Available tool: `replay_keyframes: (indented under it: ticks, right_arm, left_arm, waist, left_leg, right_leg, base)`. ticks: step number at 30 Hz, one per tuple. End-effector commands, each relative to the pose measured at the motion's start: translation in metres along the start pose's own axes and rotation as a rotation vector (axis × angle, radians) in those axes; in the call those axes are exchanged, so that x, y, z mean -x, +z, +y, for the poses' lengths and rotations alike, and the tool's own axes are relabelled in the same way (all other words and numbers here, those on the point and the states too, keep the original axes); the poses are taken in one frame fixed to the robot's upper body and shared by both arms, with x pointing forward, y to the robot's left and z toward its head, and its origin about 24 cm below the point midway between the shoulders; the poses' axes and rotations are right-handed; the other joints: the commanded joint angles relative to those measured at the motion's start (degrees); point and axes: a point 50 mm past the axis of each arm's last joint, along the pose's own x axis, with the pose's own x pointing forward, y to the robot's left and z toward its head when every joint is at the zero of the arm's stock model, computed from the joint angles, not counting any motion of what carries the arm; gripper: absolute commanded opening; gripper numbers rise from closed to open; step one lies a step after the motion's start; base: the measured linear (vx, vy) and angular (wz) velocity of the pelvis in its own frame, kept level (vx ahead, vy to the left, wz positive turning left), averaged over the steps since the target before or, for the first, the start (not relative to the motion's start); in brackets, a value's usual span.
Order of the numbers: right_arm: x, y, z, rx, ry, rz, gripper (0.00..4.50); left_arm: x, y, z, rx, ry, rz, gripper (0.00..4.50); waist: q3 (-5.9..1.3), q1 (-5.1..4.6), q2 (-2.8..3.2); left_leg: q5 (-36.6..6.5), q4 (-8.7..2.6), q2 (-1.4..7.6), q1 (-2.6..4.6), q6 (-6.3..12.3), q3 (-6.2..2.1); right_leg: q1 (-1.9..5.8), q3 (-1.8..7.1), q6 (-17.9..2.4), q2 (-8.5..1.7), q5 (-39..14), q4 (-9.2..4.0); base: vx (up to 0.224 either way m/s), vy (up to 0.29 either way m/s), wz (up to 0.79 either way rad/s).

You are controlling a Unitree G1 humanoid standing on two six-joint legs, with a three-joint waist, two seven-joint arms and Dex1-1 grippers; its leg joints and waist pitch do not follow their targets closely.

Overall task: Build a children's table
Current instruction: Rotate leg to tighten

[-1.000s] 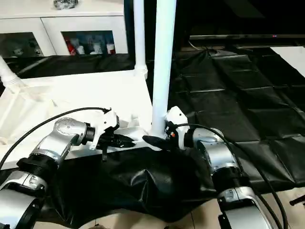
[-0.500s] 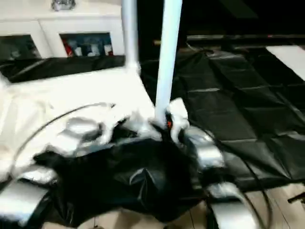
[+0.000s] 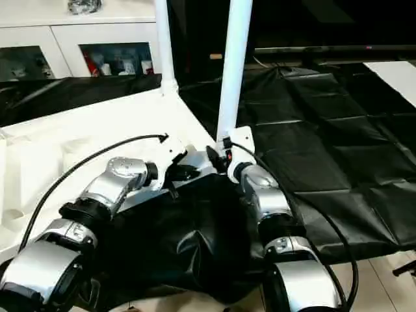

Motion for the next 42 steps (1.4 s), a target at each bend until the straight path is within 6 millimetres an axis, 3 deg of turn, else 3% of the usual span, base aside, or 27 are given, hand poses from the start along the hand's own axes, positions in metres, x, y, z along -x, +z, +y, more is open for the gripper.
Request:
replay_keyframes:
  ticks: [1, 5, 13, 14, 18, 20, 25, 30, 33, 37, 39, 40, 42]
  right_arm:
    - [-0.009, -0.009, 0.043, 0.056, 0.307, 0.049, 3.87]
    - [0.002, -0.007, 0.037, 0.115, 0.417, 0.049, 3.87]
    - [0.032, -0.008, 0.022, 0.196, 0.649, 0.101, 3.87]
    - [0.034, -0.008, 0.021, 0.202, 0.657, 0.101, 3.63]
    - [0.047, -0.011, 0.017, 0.192, 0.73, 0.145, 3.51]
    - [0.05, -0.012, 0.017, 0.189, 0.752, 0.167, 3.16]
    - [0.055, -0.013, 0.018, 0.178, 0.793, 0.207, 2.77]
    - [0.055, -0.016, 0.023, 0.153, 0.802, 0.207, 2.63]
    - [0.054, -0.017, 0.024, 0.146, 0.787, 0.199, 2.62]
    - [0.041, -0.023, 0.022, 0.109, 0.603, 0.196, 2.62]
    - [0.028, -0.025, 0.019, 0.078, 0.428, 0.185, 2.62]
    - [0.023, -0.025, 0.018, 0.045, 0.365, 0.174, 2.62]
    - [0.013, -0.025, 0.022, -0.027, 0.265, 0.157, 2.62]
  left_arm:
    - [-0.007, 0.026, -0.01, -0.085, -0.079, -0.128, 0.0]
    - [0.001, 0.022, -0.007, -0.111, -0.115, -0.133, 0.0]
    - [0.02, 0.01, -0.009, -0.152, -0.275, -0.108, 0.0]
    - [0.021, 0.009, -0.009, -0.154, -0.281, -0.106, 0.0]
    - [0.029, 0.003, -0.01, -0.148, -0.342, -0.091, 0.0]
    - [0.032, 0.0, -0.01, -0.147, -0.357, -0.081, 0.0]
    - [0.038, -0.006, -0.011, -0.141, -0.401, -0.052, 0.0]
    - [0.039, -0.007, -0.011, -0.133, -0.399, -0.046, 0.0]
    - [0.038, -0.007, -0.01, -0.132, -0.375, -0.043, 0.0]
    - [0.028, 0.002, -0.003, -0.097, -0.235, -0.077, 0.0]
    - [0.022, 0.008, 0.001, -0.078, -0.167, -0.093, 0.0]
    - [0.018, 0.011, 0.002, -0.072, -0.132, -0.093, 0.0]
    - [0.009, 0.016, 0.004, -0.054, -0.062, -0.086, 0.0]
  waist:
    - [-3.87, 0.16, -0.44]
    - [-3.81, 0.11, -0.23]
    - [-3.62, 0.92, -0.5]
    - [-3.69, 1.05, -0.41]
    - [-3.73, 1.47, -0.47]
    - [-3.78, 1.58, -0.47]
    - [-3.64, 1.84, -0.38]
    - [-3.66, 1.89, -0.5]
    - [-3.68, 1.95, -0.54]
    - [-3.41, 1.6, -0.63]
    - [-3.31, 1.39, -0.42]
    - [-3.25, 0.72, -0.51]
    - [-3.43, 0.49, -0.29]
  left_leg:
    - [-8.86, -3.43, 1.41, -0.3, 5.73, -0.35]
    - [-8.42, -3.35, 1.55, -0.43, 6.36, -0.27]
    - [-9.88, -3.53, 1.95, -0.23, 6.31, -0.23]
    - [-9.76, -3.48, 1.98, -0.13, 6.19, -0.24]
    - [-9.17, -3.52, 2.01, -0.1, 5.86, -0.25]
    - [-8.64, -3.52, 2.04, -0.13, 6.19, -0.28]
    - [-9.7, -3.62, 1.98, -0.05, 5.11, -0.27]
    - [-9.34, -3.68, 1.98, -0.04, 4.52, -0.32]
    - [-8.81, -3.61, 1.9, -0.1, 4.62, -0.28]
    - [-10.82, -3.8, 1.66, 0.18, 2.95, -0.41]
    - [-11.41, -3.79, 1.56, 0.27, 2.59, -0.39]
    - [-12.74, -3.89, 1.35, 0.24, 1.58, -0.62]
    - [-12.04, -3.87, 1.46, 0.29, 1.67, -0.67]
  right_leg:
    - [3.79, 3.27, -11.81, -3.7, -13.81, -4.24]
    - [3.83, 3.26, -12.26, -3.59, -12.66, -4.02]
    - [3.5, 3.27, -11.05, -3.57, -16.78, -4.45]
    - [3.43, 3.29, -11.18, -3.64, -16.52, -4.36]
    - [3.49, 3.38, -11.66, -3.63, -14.9, -4.06]
    - [3.55, 3.39, -11.83, -3.61, -13.76, -3.92]
    - [3.39, 3.35, -10.61, -3.71, -17.26, -4.34]
    - [3.38, 3.35, -10.18, -3.7, -17.44, -4.35]
    - [3.38, 3.35, -10.13, -3.71, -16.97, -4.3]
    - [3.15, 3.21, -8.56, -3.82, -22.49, -4.98]
    - [2.92, 3.22, -8.02, -3.76, -23.88, -5.2]
    - [3.0, 2.97, -7.0, -3.81, -26.89, -5.6]
    - [3.02, 3.2, -7.12, -3.86, -25.19, -5.47]
  base:
    - [0.0, 0.0, 0.0]
    - [0.0, 0.0, 0.0]
    - [0.0, 0.0, 0.0]
    - [0.0, 0.0, 0.0]
    - [0.0, 0.0, 0.0]
    - [0.0, 0.0, 0.0]
    - [0.0, 0.0, 0.0]
    - [0.0, 0.0, 0.0]
    - [0.0, 0.0, 0.0]
    - [0.0, 0.0, 0.0]
    - [0.0, 0.0, 0.0]
    - [0.0, 0.0, 0.0]
    - [0.0, 0.0, 0.0]
